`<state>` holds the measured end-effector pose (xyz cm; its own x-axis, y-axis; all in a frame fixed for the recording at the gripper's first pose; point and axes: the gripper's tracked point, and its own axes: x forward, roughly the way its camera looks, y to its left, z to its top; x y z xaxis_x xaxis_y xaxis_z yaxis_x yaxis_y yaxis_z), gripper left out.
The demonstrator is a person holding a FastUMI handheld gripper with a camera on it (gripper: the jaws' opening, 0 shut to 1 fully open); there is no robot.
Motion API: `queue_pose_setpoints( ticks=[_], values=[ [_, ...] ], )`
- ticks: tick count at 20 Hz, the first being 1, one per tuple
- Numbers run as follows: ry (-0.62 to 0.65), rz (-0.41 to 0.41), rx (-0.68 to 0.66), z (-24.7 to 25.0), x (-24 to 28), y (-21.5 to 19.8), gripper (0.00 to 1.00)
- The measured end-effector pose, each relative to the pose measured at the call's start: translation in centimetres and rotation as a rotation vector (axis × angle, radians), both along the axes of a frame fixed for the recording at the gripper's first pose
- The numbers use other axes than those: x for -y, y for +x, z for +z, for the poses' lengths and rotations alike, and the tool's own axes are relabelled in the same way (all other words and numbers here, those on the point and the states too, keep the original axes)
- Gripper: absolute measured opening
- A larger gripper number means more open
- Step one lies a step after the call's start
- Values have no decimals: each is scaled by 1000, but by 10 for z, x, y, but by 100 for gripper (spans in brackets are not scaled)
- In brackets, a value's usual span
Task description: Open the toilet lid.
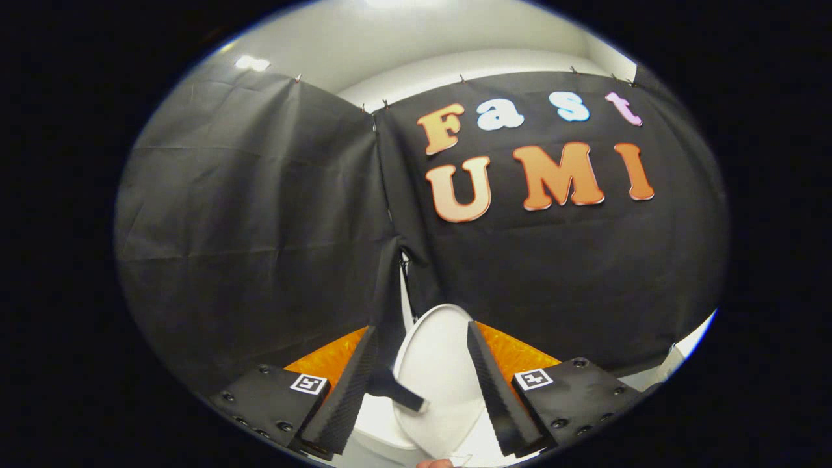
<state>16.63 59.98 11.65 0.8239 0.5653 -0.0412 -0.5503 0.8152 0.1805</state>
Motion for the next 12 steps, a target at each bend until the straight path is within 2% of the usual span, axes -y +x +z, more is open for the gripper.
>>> queue_pose_setpoints(
  ticks=[5,12],
  values=[
    [-28,-30,69,24,92,2,89],
    [-92,-151,121,20,241,0,89]
  ],
)
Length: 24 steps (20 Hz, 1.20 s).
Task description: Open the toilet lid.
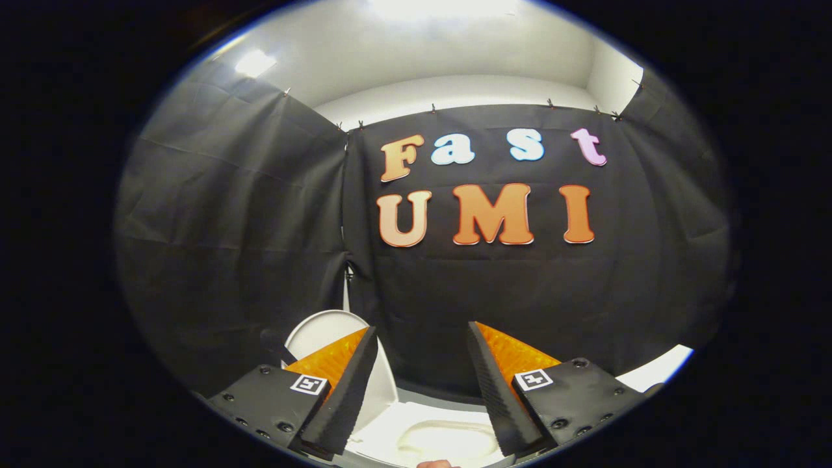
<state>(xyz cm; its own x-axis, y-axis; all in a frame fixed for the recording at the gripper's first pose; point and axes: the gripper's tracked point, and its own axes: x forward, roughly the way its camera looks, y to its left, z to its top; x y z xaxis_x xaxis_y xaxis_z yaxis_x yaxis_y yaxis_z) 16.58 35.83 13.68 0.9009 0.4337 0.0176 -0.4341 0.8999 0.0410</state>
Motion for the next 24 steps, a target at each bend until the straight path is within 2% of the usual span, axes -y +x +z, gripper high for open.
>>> queue_pose_setpoints(
  ticks=[4,12,19,24],
  values=[
    [14,-60,-50,-29,67,-6,89],
    [18,-241,-61,-77,186,-18,90],
    [2,-326,-16,-78,244,-31,90],
    [-52,-358,-19,-97,263,-34,90]
  ],
)
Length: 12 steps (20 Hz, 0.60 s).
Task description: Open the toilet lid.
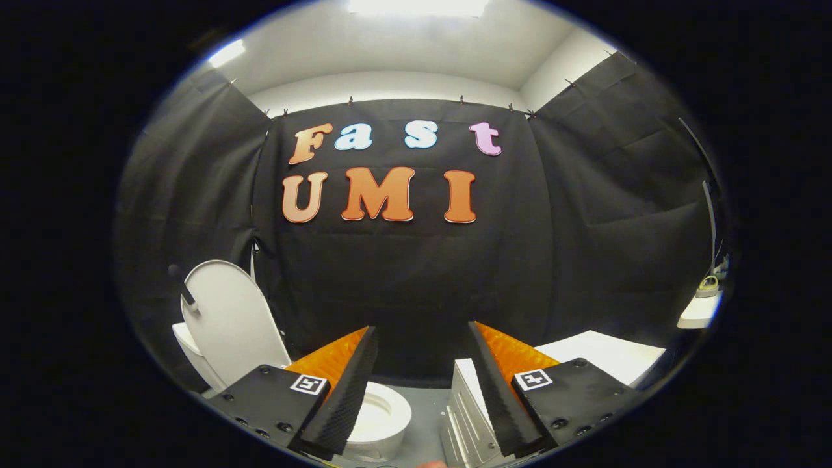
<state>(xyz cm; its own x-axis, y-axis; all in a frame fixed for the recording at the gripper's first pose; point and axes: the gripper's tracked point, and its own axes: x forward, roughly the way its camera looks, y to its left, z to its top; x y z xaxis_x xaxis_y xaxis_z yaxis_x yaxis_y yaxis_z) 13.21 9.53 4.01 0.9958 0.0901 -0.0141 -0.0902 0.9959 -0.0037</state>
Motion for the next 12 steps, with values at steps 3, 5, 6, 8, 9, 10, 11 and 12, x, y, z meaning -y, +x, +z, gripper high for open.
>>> queue_pose_setpoints(
  ticks=[3,5,6,8,9,10,11,12],
  values=[
    [-15,-23,-14,-10,7,0,90],
    [-5,-23,-17,-11,9,-1,90],
    [-2,-26,-15,-11,11,-3,90],
    [1,-28,-9,-8,12,-6,90],
    [3,-27,-4,-16,12,-10,90],
    [3,-30,-3,-16,13,-14,90],
    [2,-38,4,-13,15,-16,90],
    [4,-42,12,-8,12,-19,89]
  ],
)
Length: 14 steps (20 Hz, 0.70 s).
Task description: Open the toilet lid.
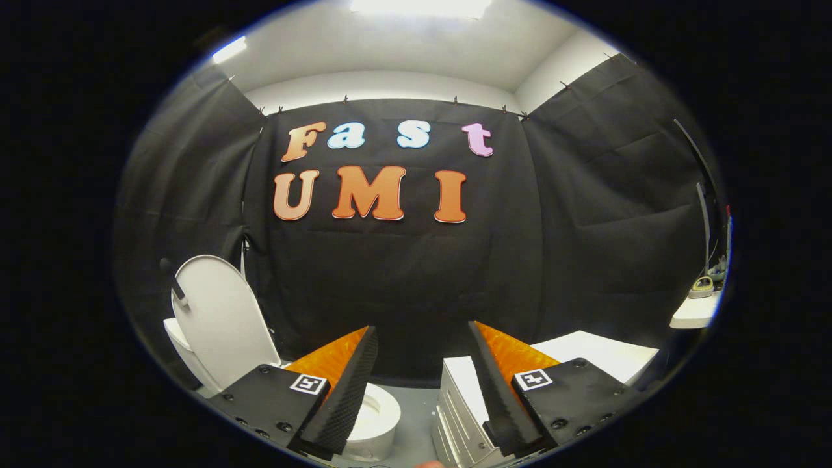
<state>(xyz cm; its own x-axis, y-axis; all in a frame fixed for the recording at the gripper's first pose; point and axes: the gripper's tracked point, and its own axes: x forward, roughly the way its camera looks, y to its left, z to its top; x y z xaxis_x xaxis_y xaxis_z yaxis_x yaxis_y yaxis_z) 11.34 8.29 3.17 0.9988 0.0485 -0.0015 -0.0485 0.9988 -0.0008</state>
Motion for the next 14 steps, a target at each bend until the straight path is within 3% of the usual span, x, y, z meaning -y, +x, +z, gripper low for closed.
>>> queue_pose_setpoints(
  ticks=[14],
  values=[
    [27,10,-5,2,-9,-4,89]
  ],
)
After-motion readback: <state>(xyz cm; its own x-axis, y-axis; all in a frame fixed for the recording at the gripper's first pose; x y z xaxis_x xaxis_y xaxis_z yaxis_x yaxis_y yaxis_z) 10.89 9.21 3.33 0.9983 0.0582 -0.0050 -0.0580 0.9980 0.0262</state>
